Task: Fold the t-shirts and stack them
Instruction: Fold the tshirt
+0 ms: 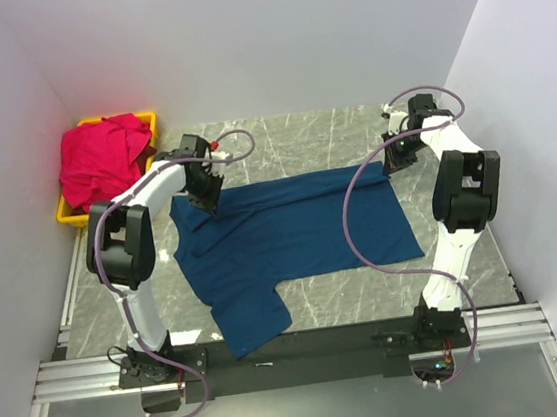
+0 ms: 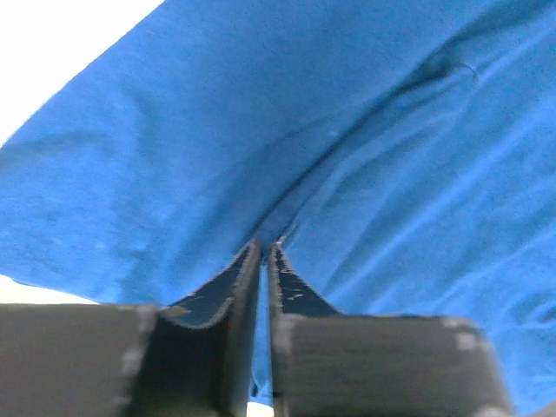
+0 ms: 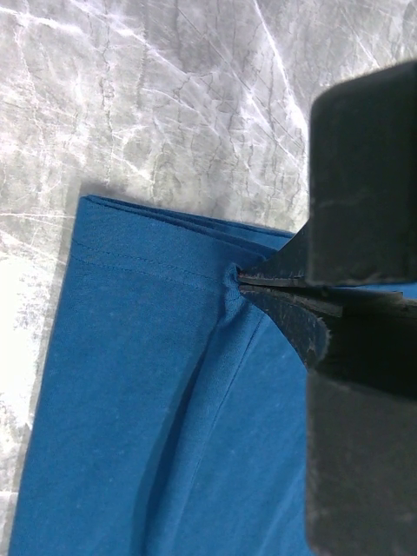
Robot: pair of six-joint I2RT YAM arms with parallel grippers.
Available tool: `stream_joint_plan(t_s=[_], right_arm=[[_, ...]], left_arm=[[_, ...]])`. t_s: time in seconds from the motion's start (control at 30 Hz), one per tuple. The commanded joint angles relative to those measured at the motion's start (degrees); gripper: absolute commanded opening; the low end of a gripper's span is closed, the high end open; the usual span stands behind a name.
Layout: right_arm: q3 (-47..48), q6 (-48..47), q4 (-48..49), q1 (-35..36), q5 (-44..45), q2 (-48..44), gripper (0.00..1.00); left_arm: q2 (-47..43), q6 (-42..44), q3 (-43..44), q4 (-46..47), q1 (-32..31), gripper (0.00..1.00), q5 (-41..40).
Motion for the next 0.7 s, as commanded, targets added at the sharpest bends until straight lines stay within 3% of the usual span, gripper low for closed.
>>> stream_joint_plan(t_s=[0.0,0.13,0.37,0.43,0.5,0.6,0.67], right_arm=[[1.3,-1.0,-0.1,0.1,0.7,0.7,0.00],[1.5,-1.0,-0.1,0.1,0.7,0.9,0.00],[1.7,-0.7,-0.3,0.0,0.1,0.8,0.00],[1.6,-0.8,-0.4,0.0,0.1,0.8,0.00],[1.5,-0.9,-0.4,0.1,0.0,0.8,0.00],[1.6,-0.9,-0.6,0.1,0.1,0.9,0.00],[1.6,-0.9,-0.7,0.1,0.1,1.0,0.00]], left_arm=[[-2.7,1.1,0.4,-2.6,-1.4,0.10,0.9],[-3.9,0.1,0.6,-3.8,-2.0,0.01,1.5],[-4.2,0.2,1.5,-4.3,-2.1,0.00,-1.5],[-4.8,1.3,1.6,-3.9,-2.1,0.21,-1.8],[-5.3,1.8,1.3,-3.4,-2.1,0.49,-2.5],[-4.3,2.7,2.0,-3.1,-2.1,0.60,-3.9],[-3.3,3.4,2.5,-2.9,-2.1,0.60,-4.9]])
